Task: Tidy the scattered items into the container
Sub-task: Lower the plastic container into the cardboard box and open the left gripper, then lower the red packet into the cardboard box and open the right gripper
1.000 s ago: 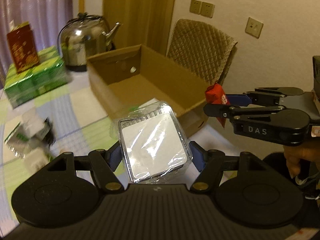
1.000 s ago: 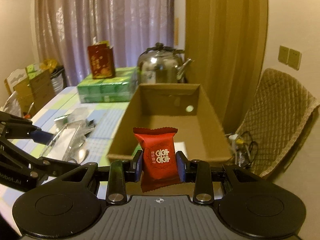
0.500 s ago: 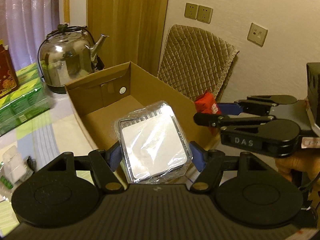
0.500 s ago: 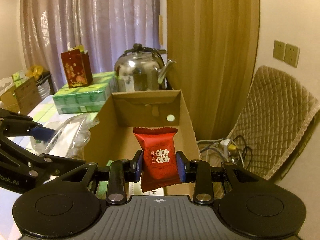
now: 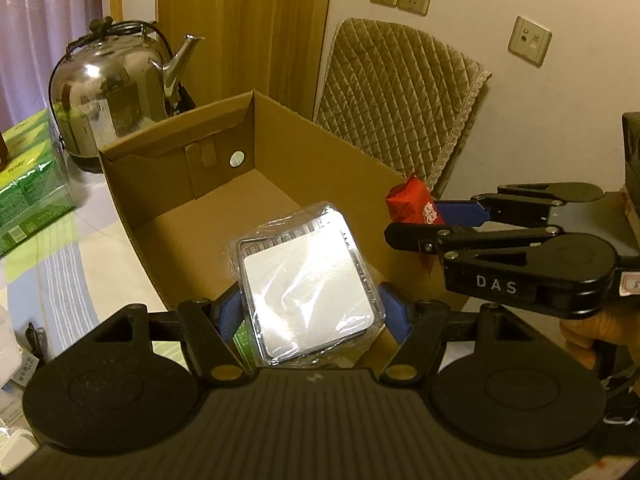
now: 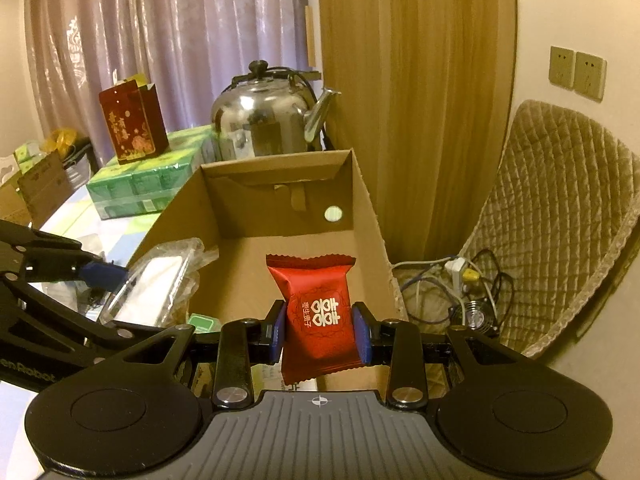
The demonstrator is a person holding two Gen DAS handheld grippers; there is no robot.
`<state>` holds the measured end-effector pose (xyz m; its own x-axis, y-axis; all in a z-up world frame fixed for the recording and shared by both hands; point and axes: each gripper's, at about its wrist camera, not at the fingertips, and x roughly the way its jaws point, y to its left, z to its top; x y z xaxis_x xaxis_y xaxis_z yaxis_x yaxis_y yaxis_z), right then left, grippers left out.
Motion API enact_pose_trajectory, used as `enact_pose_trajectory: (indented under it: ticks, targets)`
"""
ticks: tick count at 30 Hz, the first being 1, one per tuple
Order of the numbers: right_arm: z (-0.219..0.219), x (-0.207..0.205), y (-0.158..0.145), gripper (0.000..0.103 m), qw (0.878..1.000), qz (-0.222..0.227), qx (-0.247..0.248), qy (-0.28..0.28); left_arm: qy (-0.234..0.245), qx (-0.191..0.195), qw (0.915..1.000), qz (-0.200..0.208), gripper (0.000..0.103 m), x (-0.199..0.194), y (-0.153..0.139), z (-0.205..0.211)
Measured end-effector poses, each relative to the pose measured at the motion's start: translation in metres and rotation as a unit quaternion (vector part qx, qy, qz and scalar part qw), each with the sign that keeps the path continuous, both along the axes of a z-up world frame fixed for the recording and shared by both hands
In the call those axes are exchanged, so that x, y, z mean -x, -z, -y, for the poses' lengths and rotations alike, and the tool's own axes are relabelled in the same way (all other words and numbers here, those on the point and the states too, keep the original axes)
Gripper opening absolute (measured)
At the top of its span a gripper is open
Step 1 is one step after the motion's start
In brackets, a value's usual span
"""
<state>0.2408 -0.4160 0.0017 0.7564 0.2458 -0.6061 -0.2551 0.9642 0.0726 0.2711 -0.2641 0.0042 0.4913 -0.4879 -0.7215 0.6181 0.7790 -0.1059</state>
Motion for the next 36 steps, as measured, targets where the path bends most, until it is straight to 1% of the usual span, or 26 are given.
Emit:
enact_pose_trajectory:
  ticks: [7,10,18,28,32,33,34,35,36]
  targets:
    - [0.001,-0.005,0.006,0.032,1.000,-0.004,-0.002,0.005,0.003,-0.004,1.0000,-0.007,0.066,-0.005,0.010,0.004]
    - [0.001,-0.005,0.006,0.032,1.000,-0.004,-0.002,0.005,-0.005,-0.003,1.0000,-0.007,0.068,-0.006,0.011,0.002]
    - [-0.002,-0.003,0.004,0.032,1.000,-0.004,-0.003,0.001,-0.021,0.003,0.9997,0.009,0.068,-0.002,0.000,-0.013]
    - [-0.014,-0.001,0.006,0.032,1.000,-0.012,-0.004,-0.011,-0.034,0.009,0.9992,0.019,0.072,0.010,-0.010,-0.031]
    - [-0.015,-0.002,0.006,0.033,1.000,-0.011,-0.021,-0.008,-0.036,0.008,0.9991,0.019,0.072,0.012,-0.011,-0.036]
    - [-0.015,-0.002,0.005,0.035,1.000,-0.009,-0.022,-0.007,-0.037,0.008,0.9991,0.019,0.072,0.013,-0.011,-0.037]
    - [-0.015,-0.002,0.004,0.047,1.000,-0.007,-0.024,-0.007,-0.037,0.007,0.9991,0.020,0.072,0.013,-0.011,-0.037]
    - [-0.014,-0.001,0.003,0.061,1.000,-0.004,-0.029,-0.007,-0.038,0.007,0.9991,0.020,0.072,0.014,-0.011,-0.038]
    - [-0.013,0.000,0.001,0.064,0.999,-0.001,-0.034,-0.006,-0.038,0.007,0.9990,0.021,0.072,0.015,-0.011,-0.039]
